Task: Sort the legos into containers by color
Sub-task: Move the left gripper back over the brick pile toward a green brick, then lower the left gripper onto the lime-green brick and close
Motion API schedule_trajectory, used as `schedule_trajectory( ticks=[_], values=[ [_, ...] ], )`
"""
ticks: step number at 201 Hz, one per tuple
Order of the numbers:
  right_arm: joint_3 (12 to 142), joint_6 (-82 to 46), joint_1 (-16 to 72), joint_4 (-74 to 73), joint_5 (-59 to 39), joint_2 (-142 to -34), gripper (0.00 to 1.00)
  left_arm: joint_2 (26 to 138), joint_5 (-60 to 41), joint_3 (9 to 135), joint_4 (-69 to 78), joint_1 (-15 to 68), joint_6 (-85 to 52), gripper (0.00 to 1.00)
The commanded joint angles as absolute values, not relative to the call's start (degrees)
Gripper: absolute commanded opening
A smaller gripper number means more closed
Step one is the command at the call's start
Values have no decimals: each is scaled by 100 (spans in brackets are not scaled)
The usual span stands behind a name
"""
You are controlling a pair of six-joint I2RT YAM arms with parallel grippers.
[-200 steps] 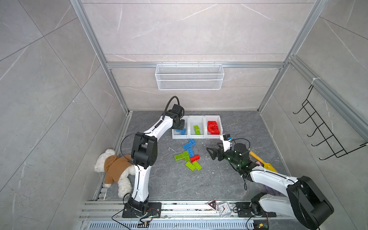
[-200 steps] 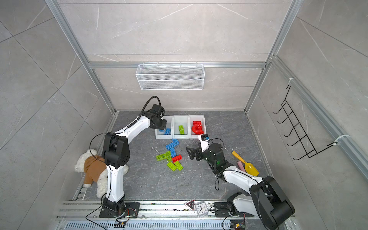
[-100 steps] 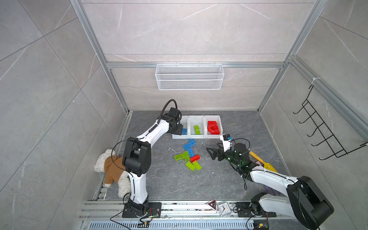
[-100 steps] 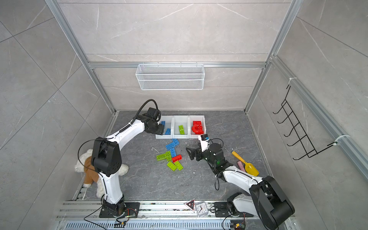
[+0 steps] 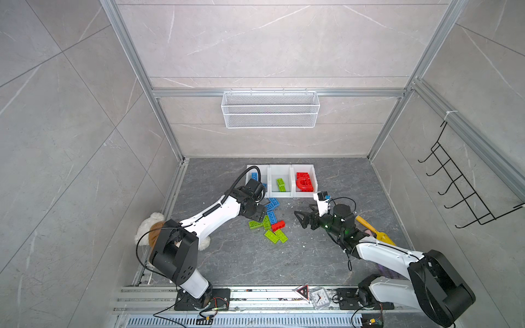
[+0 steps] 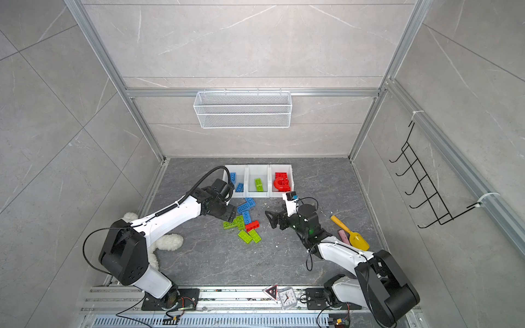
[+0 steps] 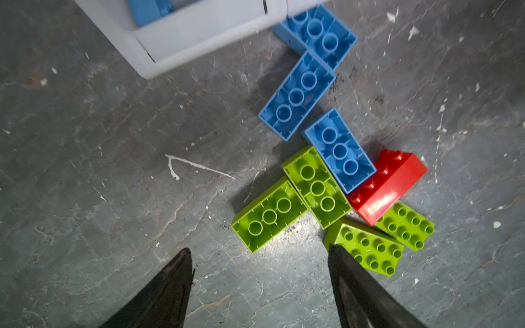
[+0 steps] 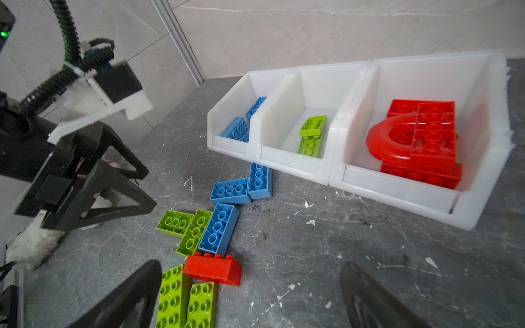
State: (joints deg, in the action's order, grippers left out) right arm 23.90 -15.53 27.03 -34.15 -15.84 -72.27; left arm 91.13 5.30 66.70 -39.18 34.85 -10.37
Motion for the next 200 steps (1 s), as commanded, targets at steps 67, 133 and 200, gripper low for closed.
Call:
schedule_trajectory(
  ticks=[67, 133, 200],
  values=[
    [2539, -1635, 2684, -3457, -1663, -7365, 100, 9418, 271, 6425, -3709, 3588, -587, 80],
    [2552, -1617, 2688, -3442, -1674, -7446, 100, 10015, 342, 6510, -3733, 3664, -336, 80],
    [2534, -1574, 2684, -3421, -1619, -7380, 100, 10443, 728, 6712, -3571, 3665, -309, 80]
  ],
)
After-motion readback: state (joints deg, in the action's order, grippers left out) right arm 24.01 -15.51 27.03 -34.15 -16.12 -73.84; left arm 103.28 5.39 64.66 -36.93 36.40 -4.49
